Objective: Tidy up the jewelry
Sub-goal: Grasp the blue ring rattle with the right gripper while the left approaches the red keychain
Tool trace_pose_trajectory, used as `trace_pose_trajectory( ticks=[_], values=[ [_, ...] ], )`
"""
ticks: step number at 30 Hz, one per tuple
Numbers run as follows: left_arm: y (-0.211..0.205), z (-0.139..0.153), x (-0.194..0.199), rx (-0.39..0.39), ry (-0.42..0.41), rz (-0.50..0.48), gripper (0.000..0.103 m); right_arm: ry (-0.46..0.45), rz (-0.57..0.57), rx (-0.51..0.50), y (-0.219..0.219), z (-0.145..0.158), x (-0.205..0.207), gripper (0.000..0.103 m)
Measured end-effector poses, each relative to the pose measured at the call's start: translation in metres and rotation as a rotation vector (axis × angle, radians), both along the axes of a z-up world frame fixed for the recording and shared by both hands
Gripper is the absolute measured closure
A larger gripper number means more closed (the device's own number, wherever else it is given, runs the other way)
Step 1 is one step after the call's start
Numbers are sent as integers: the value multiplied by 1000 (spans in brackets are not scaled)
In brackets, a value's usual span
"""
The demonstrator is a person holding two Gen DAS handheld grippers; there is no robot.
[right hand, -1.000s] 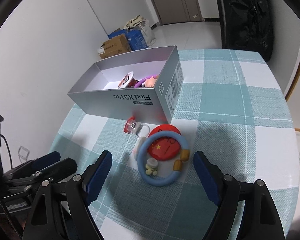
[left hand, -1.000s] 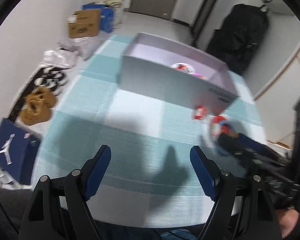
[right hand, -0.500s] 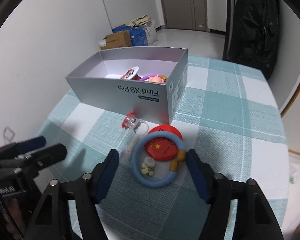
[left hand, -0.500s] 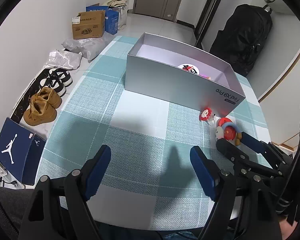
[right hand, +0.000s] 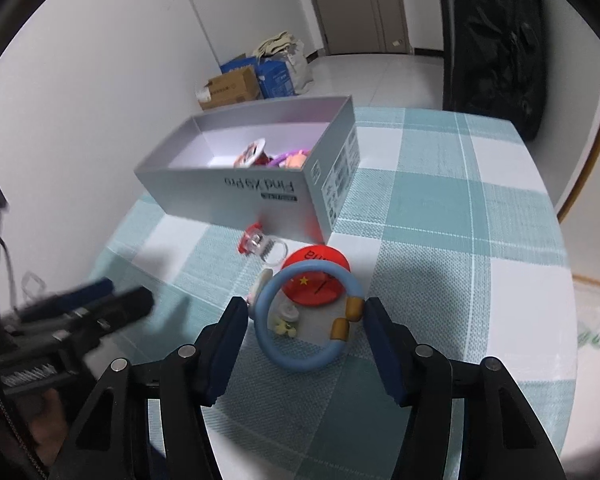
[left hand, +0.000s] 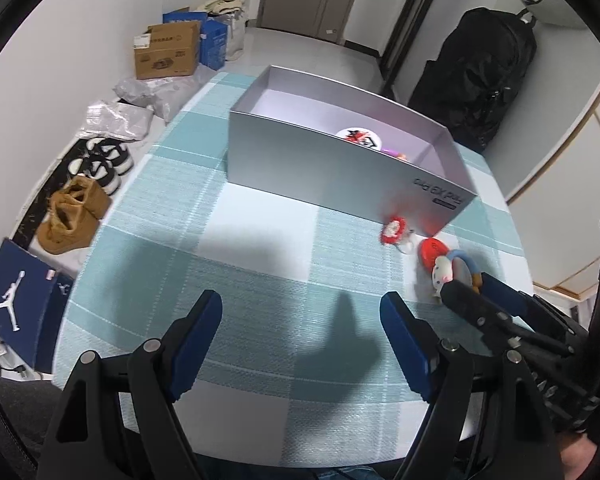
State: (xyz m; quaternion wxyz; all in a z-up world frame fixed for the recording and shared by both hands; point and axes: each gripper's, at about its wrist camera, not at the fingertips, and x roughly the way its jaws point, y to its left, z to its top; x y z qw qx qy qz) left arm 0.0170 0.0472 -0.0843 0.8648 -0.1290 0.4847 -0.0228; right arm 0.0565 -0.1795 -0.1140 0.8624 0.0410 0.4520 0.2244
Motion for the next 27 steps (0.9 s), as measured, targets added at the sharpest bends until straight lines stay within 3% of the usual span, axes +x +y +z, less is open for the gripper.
trace_pose_trajectory(
  ticks=[3, 8, 16, 27],
  values=[
    [0, 0, 1, -65, -4, -22, 25, -14, -18, 41, -10, 11, -2, 44],
    [-7, 0, 8, -105, -8, -51, 25, -30, -37, 96, -23, 28, -5, 44],
    [-21, 0, 28, -144, -20, -102, 25, -52, -43, 163, -44, 49, -18, 44],
    [-35, -11, 52, -142, -4, -125, 26, -30, -79, 181, -65, 44, -20, 44]
  ],
)
